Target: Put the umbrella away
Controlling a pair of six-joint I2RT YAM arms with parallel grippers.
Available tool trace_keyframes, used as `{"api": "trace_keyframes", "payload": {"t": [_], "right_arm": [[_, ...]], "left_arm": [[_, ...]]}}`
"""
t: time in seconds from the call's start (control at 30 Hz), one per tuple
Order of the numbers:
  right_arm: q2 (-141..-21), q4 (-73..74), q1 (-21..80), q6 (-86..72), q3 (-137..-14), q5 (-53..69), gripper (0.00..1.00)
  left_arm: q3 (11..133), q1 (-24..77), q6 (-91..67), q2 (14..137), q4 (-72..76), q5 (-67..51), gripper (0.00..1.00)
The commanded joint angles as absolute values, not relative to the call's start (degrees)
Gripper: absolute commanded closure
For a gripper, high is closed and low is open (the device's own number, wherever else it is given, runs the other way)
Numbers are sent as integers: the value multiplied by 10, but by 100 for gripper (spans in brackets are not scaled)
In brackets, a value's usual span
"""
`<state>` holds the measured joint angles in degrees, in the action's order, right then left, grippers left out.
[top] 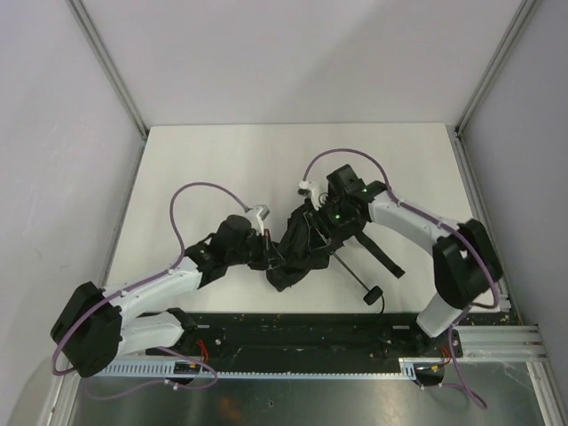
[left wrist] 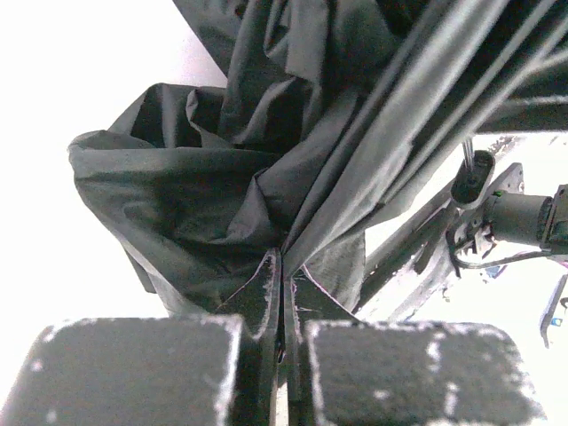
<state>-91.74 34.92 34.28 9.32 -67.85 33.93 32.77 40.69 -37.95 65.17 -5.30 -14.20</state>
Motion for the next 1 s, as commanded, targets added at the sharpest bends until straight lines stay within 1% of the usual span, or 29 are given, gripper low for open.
{"api": "trace_keyframes", "payload": {"t": [0.0,0.1,0.17,0.23,0.37,0.43,0.5,0.53,0.63,0.7,0.8,0.87,0.97], "right_arm": [[-967,378,304,160,-739,409,100],[-985,391,300,173,-743,433,100],[-988,397,299,179,-744,455,100],[-984,400,300,183,-744,471,100],[-967,389,305,169,-744,445,100],[-952,377,313,152,-744,418,100],[-937,361,325,136,-744,404,100],[-930,353,330,130,-744,404,100],[-910,334,337,104,-750,411,100],[-898,331,339,85,-763,381,100],[-871,339,347,70,-785,240,100],[-855,349,349,66,-804,127,100],[-837,358,338,54,-835,-40,100]], "left_arm": [[277,391,-372,621,-111,-138,100],[267,365,-366,572,-149,-129,99],[273,350,-359,531,-192,-104,89],[283,341,-359,484,-215,-78,75],[317,335,-385,415,-226,-68,40],[345,334,-385,398,-221,-73,24],[372,334,-369,391,-187,-100,9],[385,334,-360,394,-169,-115,5],[422,333,-340,419,-135,-147,1],[436,333,-345,432,-123,-152,5],[436,334,-365,434,-93,-154,10],[433,334,-376,426,-82,-140,9],[432,334,-379,404,-76,-123,5]]}}
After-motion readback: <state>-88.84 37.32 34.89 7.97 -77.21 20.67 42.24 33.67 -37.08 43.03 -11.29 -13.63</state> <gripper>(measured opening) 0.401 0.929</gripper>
